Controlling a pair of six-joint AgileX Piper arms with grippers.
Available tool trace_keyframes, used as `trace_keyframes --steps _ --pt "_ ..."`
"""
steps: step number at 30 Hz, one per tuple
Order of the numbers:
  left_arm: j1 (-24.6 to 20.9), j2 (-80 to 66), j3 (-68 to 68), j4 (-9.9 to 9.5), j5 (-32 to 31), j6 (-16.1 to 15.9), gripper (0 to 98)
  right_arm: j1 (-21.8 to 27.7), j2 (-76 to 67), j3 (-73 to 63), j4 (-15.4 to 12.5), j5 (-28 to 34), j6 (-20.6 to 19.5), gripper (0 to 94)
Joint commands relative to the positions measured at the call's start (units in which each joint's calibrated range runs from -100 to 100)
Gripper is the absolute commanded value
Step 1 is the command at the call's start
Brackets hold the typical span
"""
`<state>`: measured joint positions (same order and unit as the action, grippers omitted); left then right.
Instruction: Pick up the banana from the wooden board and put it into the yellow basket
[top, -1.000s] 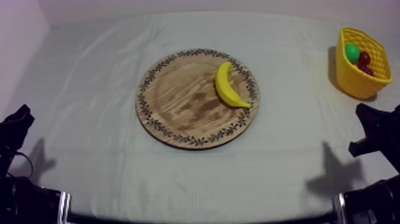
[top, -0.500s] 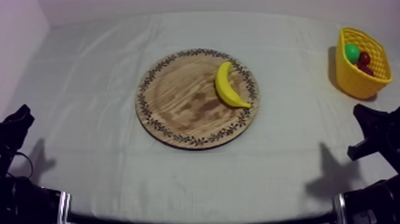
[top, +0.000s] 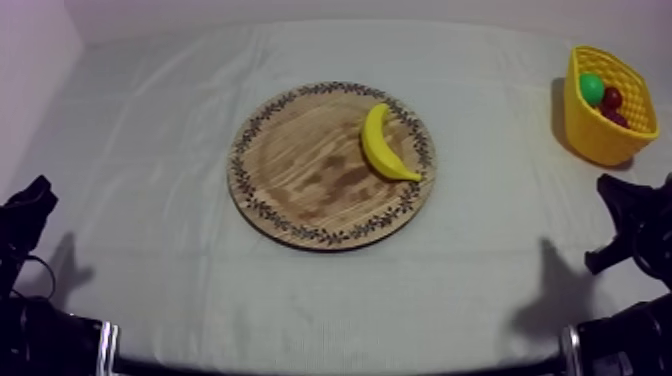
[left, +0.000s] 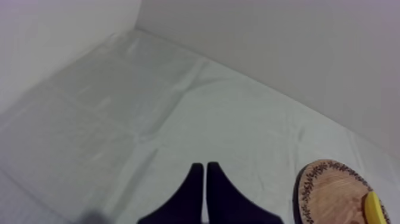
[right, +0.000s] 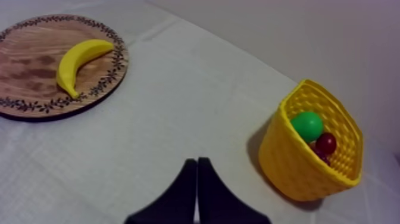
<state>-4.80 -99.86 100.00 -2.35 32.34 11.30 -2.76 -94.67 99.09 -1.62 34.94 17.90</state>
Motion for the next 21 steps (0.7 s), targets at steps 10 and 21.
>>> trace_keyframes --steps 10,21 --pt "-0.01 0.04 0.0 -0.02 0.0 0.01 0.1 3.21 19.31 -27.93 0.55 9.55 -6.17 0.2" --pt "-0.01 0.04 0.0 -0.02 0.0 0.01 0.1 -0.87 47.0 -66.79 0.22 33.68 -11.26 0.2"
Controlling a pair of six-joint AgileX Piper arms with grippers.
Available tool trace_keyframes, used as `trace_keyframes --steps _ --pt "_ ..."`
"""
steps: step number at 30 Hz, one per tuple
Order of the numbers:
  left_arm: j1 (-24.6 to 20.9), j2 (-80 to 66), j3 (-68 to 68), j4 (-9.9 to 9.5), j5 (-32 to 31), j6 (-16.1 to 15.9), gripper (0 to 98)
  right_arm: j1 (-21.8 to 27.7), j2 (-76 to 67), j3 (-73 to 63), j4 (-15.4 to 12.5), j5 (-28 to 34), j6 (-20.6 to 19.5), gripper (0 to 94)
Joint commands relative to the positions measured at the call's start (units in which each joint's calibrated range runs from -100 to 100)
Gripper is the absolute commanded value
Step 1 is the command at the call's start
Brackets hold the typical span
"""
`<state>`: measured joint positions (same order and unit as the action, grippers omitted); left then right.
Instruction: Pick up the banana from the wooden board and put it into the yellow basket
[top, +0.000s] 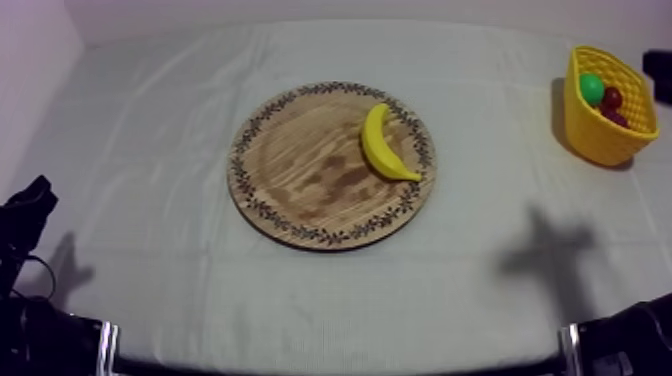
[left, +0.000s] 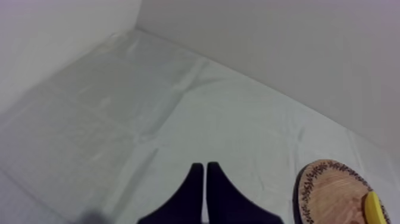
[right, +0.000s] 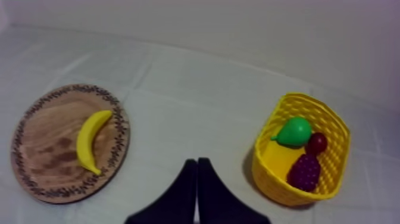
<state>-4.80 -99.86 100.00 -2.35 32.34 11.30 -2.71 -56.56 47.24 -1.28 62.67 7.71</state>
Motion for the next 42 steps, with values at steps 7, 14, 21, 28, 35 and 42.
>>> trace_keyframes --steps 7,14,21,28,35,42 --pt "-0.01 0.04 0.0 -0.02 0.0 0.01 0.1 -4.71 24.87 -32.41 -0.87 16.31 -4.81 0.2" --pt "-0.01 0.04 0.0 -0.02 0.0 0.01 0.1 -7.5 38.5 -43.77 -0.96 21.39 -8.12 0.2" --pt "-0.01 0.04 0.0 -0.02 0.0 0.01 0.1 -11.12 47.76 -47.95 -0.05 21.74 -10.97 0.2" --pt "-0.01 0.04 0.0 -0.02 0.0 0.01 0.1 -15.05 55.98 -47.92 1.21 21.36 -14.51 0.2" --pt "-0.01 0.04 0.0 -0.02 0.0 0.01 0.1 -17.11 61.97 -46.74 1.65 19.53 -16.95 0.2" --pt "-0.01 0.04 0.0 -0.02 0.0 0.01 0.1 -18.28 65.23 -45.61 2.13 17.7 -18.64 21.3"
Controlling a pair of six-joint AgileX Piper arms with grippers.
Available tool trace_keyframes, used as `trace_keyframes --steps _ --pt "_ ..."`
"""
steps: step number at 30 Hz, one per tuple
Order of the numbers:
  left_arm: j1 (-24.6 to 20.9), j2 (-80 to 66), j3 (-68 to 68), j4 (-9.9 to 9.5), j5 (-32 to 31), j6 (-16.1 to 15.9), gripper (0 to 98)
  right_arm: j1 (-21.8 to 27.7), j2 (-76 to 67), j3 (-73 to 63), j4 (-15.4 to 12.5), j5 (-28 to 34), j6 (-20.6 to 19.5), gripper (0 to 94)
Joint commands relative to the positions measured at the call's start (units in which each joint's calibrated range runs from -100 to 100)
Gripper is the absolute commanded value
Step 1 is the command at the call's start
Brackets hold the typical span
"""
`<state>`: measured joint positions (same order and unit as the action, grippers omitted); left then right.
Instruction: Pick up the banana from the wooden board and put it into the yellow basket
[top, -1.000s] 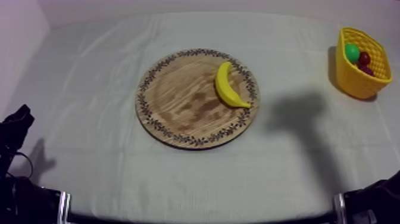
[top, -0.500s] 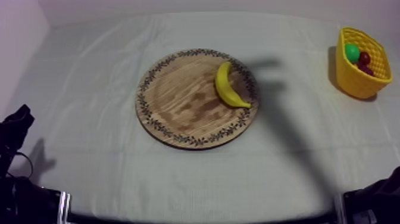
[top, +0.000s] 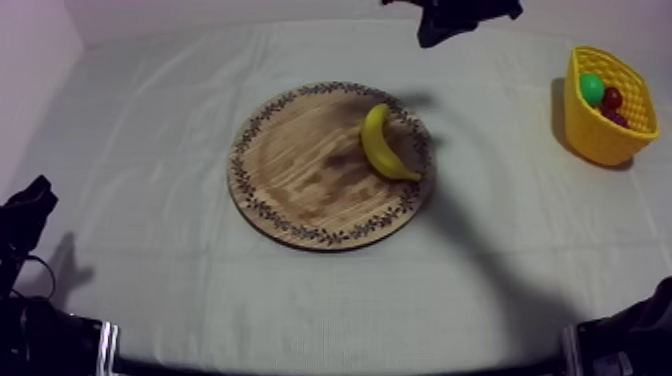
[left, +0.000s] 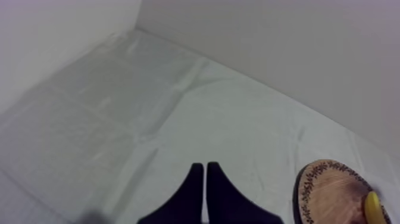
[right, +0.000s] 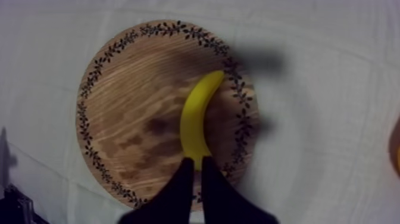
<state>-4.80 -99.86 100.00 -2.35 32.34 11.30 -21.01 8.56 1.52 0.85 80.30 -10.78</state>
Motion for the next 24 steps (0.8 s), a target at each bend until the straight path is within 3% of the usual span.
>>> trace_keyframes --steps 1,5,9,13,24 --pt "-0.01 0.04 0.0 -0.02 0.0 0.01 0.1 -0.02 0.34 0.33 -0.06 -0.19 -0.32 30.0" --pt "-0.01 0.04 0.0 -0.02 0.0 0.01 0.1 -0.51 1.62 0.87 -0.03 -0.48 -0.74 58.3" --pt "-0.01 0.04 0.0 -0.02 0.0 0.01 0.1 -0.93 3.52 0.64 0.03 -0.61 -1.19 69.6" --pt "-0.01 0.04 0.0 -0.02 0.0 0.01 0.1 -1.53 5.75 0.72 0.01 -1.31 -1.68 72.8" --pt "-0.01 0.04 0.0 -0.02 0.0 0.01 0.1 -2.82 14.23 3.83 -0.75 -7.19 -2.07 70.2"
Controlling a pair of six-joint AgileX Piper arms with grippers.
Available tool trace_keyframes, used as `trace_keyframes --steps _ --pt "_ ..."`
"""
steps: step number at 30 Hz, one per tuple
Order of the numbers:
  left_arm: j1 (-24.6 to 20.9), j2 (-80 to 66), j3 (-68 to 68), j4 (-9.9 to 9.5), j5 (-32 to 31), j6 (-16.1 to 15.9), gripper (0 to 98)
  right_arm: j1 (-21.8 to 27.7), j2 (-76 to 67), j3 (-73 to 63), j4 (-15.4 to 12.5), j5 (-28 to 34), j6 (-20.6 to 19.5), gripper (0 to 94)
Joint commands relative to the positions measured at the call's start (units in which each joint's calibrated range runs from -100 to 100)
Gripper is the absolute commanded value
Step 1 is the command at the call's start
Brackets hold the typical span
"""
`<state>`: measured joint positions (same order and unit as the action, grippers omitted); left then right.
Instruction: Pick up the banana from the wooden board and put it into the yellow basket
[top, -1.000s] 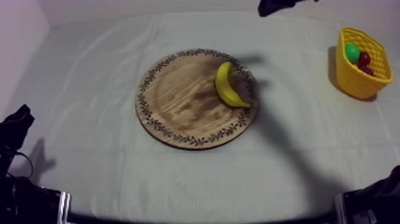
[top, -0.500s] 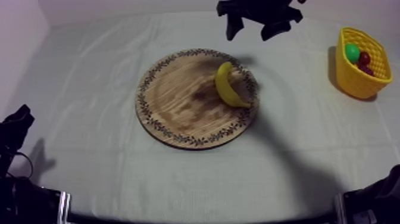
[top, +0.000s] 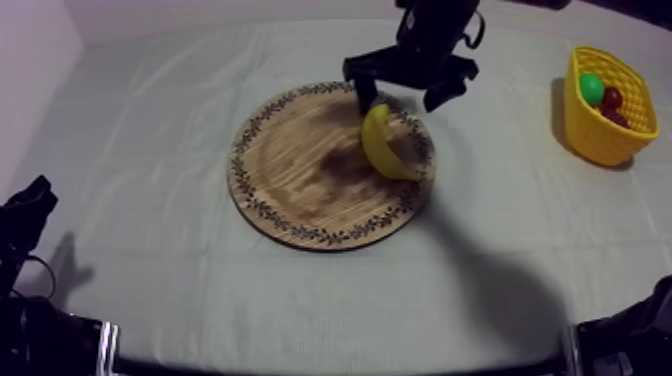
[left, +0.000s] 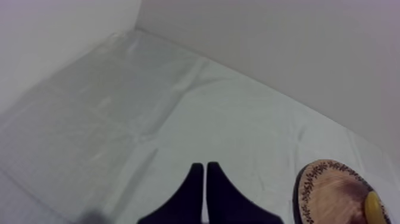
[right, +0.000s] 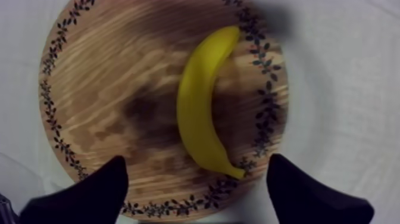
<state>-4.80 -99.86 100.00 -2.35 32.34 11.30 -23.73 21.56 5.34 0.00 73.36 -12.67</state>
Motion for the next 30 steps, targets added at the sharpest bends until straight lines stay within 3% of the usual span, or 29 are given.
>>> trace_keyframes --steps 1,25,30 --pt "-0.01 0.04 0.0 -0.02 0.0 0.01 0.1 -0.28 2.09 -0.01 0.18 -0.6 -0.33 70.0" --pt "-0.01 0.04 0.0 -0.02 0.0 0.01 0.1 -0.86 20.82 -13.32 3.02 0.76 -4.07 58.8" --pt "-0.01 0.04 0.0 -0.02 0.0 0.01 0.1 -0.66 22.04 -13.57 3.85 0.57 -4.06 47.2"
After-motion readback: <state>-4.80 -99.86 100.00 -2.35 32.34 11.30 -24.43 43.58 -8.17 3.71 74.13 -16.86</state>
